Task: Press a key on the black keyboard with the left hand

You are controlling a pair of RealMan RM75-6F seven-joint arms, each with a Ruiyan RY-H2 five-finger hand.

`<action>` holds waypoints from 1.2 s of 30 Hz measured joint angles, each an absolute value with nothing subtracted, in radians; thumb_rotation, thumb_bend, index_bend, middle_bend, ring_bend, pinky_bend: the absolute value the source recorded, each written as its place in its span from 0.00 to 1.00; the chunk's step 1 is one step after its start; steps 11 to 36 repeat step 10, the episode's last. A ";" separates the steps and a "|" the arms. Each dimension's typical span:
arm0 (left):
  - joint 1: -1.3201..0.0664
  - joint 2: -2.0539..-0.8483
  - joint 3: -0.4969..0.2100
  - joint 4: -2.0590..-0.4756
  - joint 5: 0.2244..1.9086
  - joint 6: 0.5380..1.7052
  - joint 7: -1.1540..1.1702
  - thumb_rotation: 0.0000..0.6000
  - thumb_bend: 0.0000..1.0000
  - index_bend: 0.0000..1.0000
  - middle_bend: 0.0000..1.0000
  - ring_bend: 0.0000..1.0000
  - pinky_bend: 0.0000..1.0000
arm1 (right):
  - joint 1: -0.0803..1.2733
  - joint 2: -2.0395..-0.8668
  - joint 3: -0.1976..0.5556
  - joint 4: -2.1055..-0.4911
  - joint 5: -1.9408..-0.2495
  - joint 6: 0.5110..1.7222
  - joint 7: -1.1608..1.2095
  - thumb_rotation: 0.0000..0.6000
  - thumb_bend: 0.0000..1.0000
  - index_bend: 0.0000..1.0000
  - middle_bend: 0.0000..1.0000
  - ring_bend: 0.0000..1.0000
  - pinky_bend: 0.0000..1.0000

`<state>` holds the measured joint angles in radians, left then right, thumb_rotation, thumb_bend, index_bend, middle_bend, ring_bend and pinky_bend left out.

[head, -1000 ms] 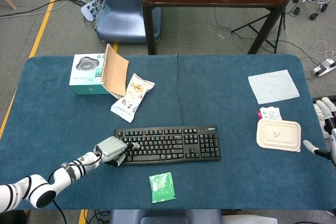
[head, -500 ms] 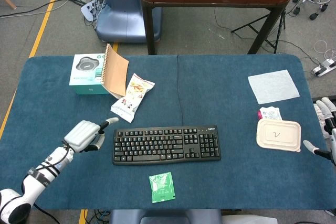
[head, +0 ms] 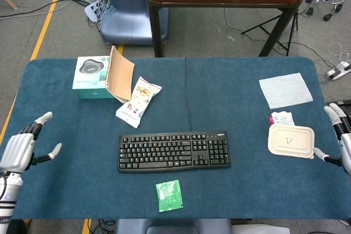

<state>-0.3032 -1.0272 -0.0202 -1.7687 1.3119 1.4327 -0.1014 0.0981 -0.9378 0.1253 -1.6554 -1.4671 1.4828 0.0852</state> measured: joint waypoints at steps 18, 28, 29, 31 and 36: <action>-0.164 -1.050 0.004 -1.760 1.349 1.570 -0.070 0.59 0.26 0.05 0.12 0.17 0.18 | 0.106 -0.946 0.124 -1.650 -1.473 1.476 0.089 1.00 0.05 0.00 0.05 0.07 0.04; -0.164 -1.050 0.004 -1.760 1.349 1.570 -0.070 0.59 0.26 0.05 0.12 0.17 0.18 | 0.106 -0.946 0.124 -1.650 -1.473 1.476 0.089 1.00 0.05 0.00 0.05 0.07 0.04; -0.164 -1.050 0.004 -1.760 1.349 1.570 -0.070 0.59 0.26 0.05 0.12 0.17 0.18 | 0.106 -0.946 0.124 -1.650 -1.473 1.476 0.089 1.00 0.05 0.00 0.05 0.07 0.04; -0.164 -1.050 0.004 -1.760 1.349 1.570 -0.070 0.59 0.26 0.05 0.12 0.17 0.18 | 0.106 -0.946 0.124 -1.650 -1.473 1.476 0.089 1.00 0.05 0.00 0.05 0.07 0.04; -0.164 -1.050 0.004 -1.760 1.349 1.570 -0.070 0.59 0.26 0.05 0.12 0.17 0.18 | 0.106 -0.946 0.124 -1.650 -1.473 1.476 0.089 1.00 0.05 0.00 0.05 0.07 0.04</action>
